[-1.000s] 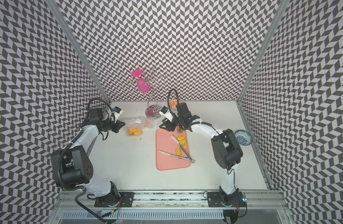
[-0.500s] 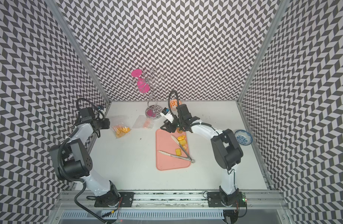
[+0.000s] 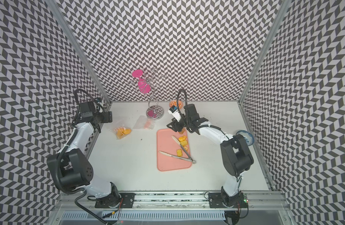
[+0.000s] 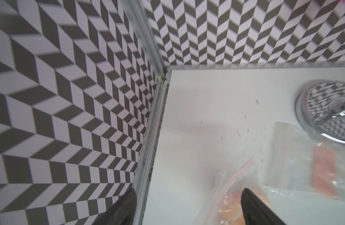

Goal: Put the cookies into a resealable bag to prevent moisture
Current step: Place the ziploc bag at the center of the board, then pick up the ziploc bag from the center of the board.

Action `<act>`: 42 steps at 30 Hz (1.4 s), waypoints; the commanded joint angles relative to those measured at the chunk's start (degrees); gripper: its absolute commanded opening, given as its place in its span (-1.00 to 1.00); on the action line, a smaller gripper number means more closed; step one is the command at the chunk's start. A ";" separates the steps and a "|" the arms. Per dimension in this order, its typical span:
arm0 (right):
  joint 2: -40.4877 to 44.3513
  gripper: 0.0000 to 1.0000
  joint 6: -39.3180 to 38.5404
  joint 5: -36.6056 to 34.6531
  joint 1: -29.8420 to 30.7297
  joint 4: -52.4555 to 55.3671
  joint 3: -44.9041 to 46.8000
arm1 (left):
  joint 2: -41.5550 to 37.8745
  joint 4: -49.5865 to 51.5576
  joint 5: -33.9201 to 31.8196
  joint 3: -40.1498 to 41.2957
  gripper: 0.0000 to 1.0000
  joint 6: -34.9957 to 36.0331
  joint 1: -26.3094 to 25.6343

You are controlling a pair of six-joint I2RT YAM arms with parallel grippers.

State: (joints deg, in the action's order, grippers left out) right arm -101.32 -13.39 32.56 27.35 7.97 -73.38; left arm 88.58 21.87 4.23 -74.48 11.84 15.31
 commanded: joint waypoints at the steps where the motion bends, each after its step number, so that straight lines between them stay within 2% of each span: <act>1: 2.87 0.23 1.70 -1.16 -0.82 -2.89 2.14 | -1.37 3.93 6.44 -1.73 0.67 -3.55 -3.29; 7: 4.87 0.26 3.13 -1.83 -2.30 -3.94 5.82 | 5.00 5.99 18.40 -2.46 0.63 -8.95 -10.53; 11: 6.07 0.35 3.29 -2.88 -2.74 -3.49 6.61 | 12.50 3.57 21.28 -3.54 0.58 -12.37 -11.88; 16: 8.30 0.50 3.85 -4.32 -3.37 -3.01 9.04 | 21.74 3.78 18.22 -10.17 0.54 -12.58 -12.02; 22: 11.67 0.64 5.46 -4.98 -5.35 -3.04 13.58 | 32.50 9.62 15.39 -20.64 0.46 -12.93 -11.78; 24: 12.70 0.68 6.24 -4.32 -6.37 -3.00 14.59 | 35.33 11.95 14.94 -23.14 0.35 -12.91 -11.71; 30: 14.65 0.83 9.61 0.20 -8.68 -5.34 17.02 | 38.68 14.06 17.07 -25.59 0.22 -13.72 -12.14; 33: 14.41 1.00 10.79 1.43 -8.90 -6.10 17.35 | 40.02 14.82 17.74 -25.81 0.20 -13.44 -12.21; 39: 14.39 0.99 11.18 1.98 -8.98 -5.94 17.17 | 41.19 15.58 15.73 -25.89 0.11 -13.09 -12.60; 42: 14.03 0.99 11.29 2.27 -8.98 -5.87 16.88 | 41.76 16.19 15.33 -26.21 0.00 -12.54 -13.44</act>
State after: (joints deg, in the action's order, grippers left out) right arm -88.42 -2.92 33.43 18.55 5.23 -56.40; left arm 128.57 35.83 20.29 -99.29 -1.02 2.96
